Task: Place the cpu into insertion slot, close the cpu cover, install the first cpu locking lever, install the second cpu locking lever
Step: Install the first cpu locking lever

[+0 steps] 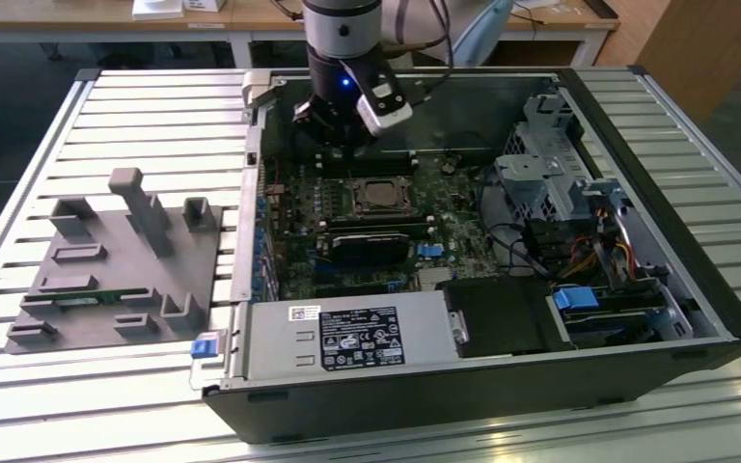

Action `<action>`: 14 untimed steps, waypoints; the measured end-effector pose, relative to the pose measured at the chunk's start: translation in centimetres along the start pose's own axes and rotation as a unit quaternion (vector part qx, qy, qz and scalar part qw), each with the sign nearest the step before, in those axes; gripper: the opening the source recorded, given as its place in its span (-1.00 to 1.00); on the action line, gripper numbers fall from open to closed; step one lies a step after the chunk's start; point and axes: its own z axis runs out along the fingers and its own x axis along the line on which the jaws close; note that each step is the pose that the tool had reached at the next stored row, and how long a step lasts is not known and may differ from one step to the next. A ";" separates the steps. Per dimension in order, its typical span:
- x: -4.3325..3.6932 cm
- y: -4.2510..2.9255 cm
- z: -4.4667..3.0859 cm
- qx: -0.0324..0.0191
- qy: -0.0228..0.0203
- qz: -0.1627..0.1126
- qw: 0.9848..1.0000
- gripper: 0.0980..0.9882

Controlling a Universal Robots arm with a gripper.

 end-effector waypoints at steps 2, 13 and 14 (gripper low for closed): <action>0.29 0.01 -0.01 0.000 0.000 0.000 1.000 -0.98; 1.66 0.52 0.04 0.000 0.000 0.000 1.000 -0.98; 1.67 0.64 0.06 0.000 0.000 0.000 1.000 -0.98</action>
